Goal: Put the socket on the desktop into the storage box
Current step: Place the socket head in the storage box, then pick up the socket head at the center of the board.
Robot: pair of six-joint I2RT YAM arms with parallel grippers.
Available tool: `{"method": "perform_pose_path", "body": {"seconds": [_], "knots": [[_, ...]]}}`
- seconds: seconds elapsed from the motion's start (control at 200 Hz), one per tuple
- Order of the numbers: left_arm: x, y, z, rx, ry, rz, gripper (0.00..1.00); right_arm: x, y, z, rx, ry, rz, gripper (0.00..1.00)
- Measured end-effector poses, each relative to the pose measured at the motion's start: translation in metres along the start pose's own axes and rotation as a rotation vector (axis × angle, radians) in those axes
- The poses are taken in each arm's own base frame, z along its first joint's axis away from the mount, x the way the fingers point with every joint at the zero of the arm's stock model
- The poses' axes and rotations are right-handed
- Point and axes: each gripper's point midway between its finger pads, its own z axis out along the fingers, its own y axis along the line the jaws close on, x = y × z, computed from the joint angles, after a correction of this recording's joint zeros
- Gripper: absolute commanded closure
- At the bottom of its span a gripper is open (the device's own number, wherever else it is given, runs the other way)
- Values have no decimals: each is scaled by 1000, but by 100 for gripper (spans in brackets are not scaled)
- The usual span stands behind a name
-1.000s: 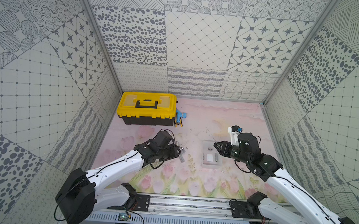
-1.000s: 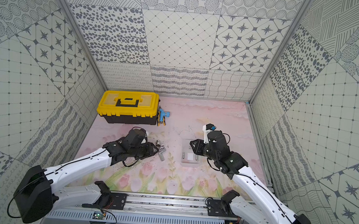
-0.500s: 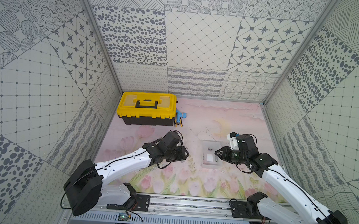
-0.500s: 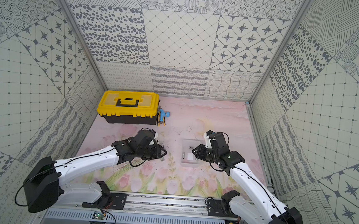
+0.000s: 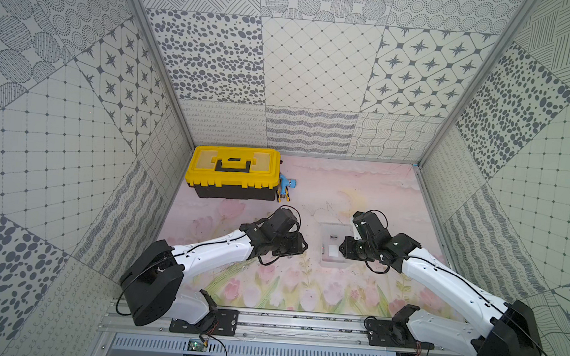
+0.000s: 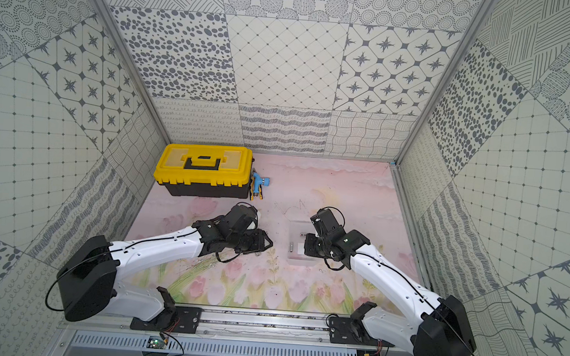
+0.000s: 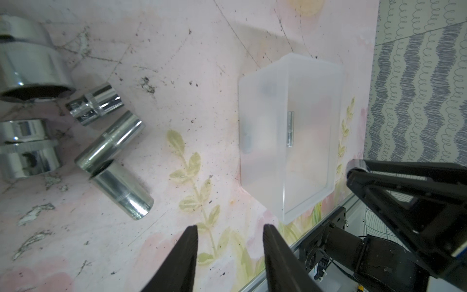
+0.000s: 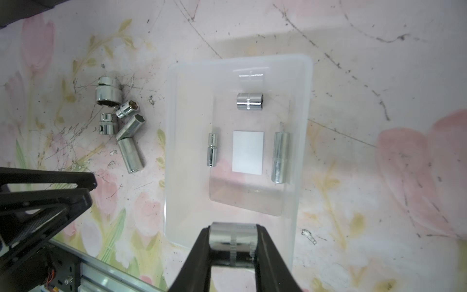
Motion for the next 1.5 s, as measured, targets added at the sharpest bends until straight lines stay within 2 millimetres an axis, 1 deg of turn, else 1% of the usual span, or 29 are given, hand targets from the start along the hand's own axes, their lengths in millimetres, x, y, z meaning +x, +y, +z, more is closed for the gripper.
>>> {"method": "perform_pose_path", "body": {"seconds": [0.08, 0.28, 0.335, 0.39, 0.4, 0.44, 0.5, 0.645, 0.7, 0.73, 0.765, 0.84, 0.89, 0.965, 1.02, 1.065, 1.075, 1.095, 1.146, 1.191, 1.211, 1.261, 1.286, 1.356, 1.406, 1.501], "knots": [[0, 0, 0, -1, 1, 6, 52, -5, -2, 1, 24, -10, -7, 100], [2, 4, 2, -8, 1, 8, 51, -7, -4, 7, 55, 4, -32, 94], [1, 5, 2, -13, -2, 8, 51, -6, -3, 8, 54, 6, -41, 90], [0, 6, 2, -18, -8, 7, 51, -6, -2, 8, 53, 5, -47, 80], [0, 6, 2, -18, -9, 7, 51, -6, -2, 8, 53, 6, -48, 77], [0, 7, 2, -21, -12, 7, 51, -6, -1, 7, 51, 6, -51, 69], [-2, 8, 2, -25, -19, 4, 51, -7, 1, 7, 49, 5, -58, 63], [-9, 11, -2, -36, -47, -3, 50, -7, 8, 7, 50, 3, -91, 50], [-13, 11, -5, -35, -60, -7, 50, -9, 12, 7, 54, -2, -111, 43], [-14, 11, -6, -34, -65, -9, 50, -11, 14, 6, 56, -8, -117, 40], [-17, 12, -8, -35, -75, -12, 50, -12, 16, 5, 58, -13, -125, 40], [-21, 14, -12, -37, -92, -18, 51, -15, 21, 3, 62, -25, -143, 46], [-24, 16, -15, -43, -104, -25, 50, -15, 28, 1, 59, -33, -163, 47], [-29, 21, -21, -56, -126, -38, 51, -11, 46, -1, 36, -38, -214, 47], [-34, 28, -26, -75, -148, -58, 51, -5, 66, 0, 5, -33, -263, 47], [-36, 35, -30, -91, -161, -76, 52, 1, 83, 4, -19, -26, -300, 45], [-38, 38, -31, -98, -167, -84, 52, 4, 89, 7, -25, -20, -315, 45], [-39, 41, -33, -103, -172, -94, 52, 6, 94, 8, -31, -17, -327, 44], [-42, 52, -38, -127, -189, -121, 52, 15, 112, 19, -48, 0, -365, 42], [-44, 60, -41, -145, -199, -143, 52, 22, 124, 28, -61, 14, -389, 42], [-44, 65, -44, -154, -203, -154, 52, 28, 130, 36, -65, 26, -404, 42], [-43, 72, -47, -169, -208, -173, 52, 34, 136, 47, -68, 43, -418, 42], [-43, 74, -49, -173, -211, -181, 52, 40, 139, 55, -67, 58, -427, 42], [-41, 82, -55, -187, -223, -199, 51, 47, 141, 75, -49, 88, -438, 42], [-41, 85, -59, -194, -228, -208, 51, 50, 142, 87, -37, 101, -441, 43], [-40, 91, -63, -206, -237, -221, 51, 52, 144, 102, -20, 114, -445, 45]]}}
